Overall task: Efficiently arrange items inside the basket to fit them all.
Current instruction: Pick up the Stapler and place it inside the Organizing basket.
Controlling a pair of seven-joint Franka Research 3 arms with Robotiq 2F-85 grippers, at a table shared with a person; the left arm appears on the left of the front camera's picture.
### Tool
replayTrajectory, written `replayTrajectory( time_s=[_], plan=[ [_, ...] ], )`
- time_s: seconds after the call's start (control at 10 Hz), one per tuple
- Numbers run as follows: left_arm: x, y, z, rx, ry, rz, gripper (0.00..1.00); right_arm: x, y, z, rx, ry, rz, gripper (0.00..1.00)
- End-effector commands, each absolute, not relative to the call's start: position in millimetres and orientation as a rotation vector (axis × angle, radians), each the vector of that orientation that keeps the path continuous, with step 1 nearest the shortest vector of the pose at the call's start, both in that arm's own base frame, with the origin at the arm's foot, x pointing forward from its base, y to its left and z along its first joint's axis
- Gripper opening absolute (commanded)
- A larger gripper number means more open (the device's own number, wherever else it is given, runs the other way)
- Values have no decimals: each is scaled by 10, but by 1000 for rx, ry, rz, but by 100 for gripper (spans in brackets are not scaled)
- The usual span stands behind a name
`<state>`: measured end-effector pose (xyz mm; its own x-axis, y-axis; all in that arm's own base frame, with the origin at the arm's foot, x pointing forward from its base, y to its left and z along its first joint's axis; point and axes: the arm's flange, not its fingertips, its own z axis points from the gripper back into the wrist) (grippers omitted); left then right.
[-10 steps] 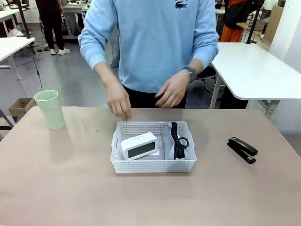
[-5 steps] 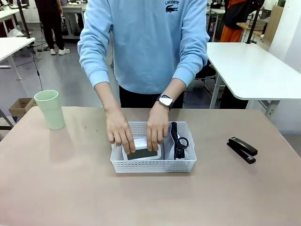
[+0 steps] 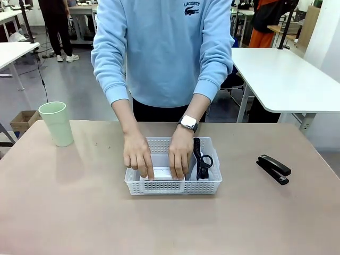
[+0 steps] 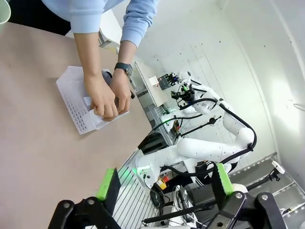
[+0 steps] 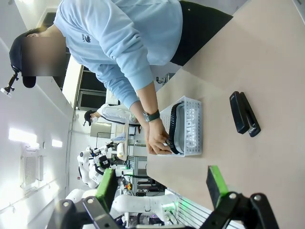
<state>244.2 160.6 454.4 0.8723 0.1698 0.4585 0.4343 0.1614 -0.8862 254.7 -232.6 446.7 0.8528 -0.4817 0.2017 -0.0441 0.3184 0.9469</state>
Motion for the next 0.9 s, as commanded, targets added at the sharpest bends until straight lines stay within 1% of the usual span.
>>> replayTrajectory(
  time_s=[0.0,0.4,0.5,0.6,0.7,0.8],
  plan=[
    [2434,1584,4569,-1438,-532,-195,100,2567,-2333,4489,1241,-536,-286,100],
    [2434,1584,4569,-1438,-532,-195,100,2567,-2333,4489,1241,-536,-286,100],
    [2434,1584,4569,-1438,-532,-195,100,2547,-2326,4467,1225,-502,-304,100],
    [2434,1584,4569,-1438,-532,-195,100,2467,-2204,4566,1098,-574,-215,100],
    [2434,1584,4569,-1438,-532,-195,100,2637,-1901,4756,953,-536,-106,100],
    [2434,1584,4569,-1438,-532,-195,100,2869,-1604,4903,773,-485,-80,100]
  ],
)
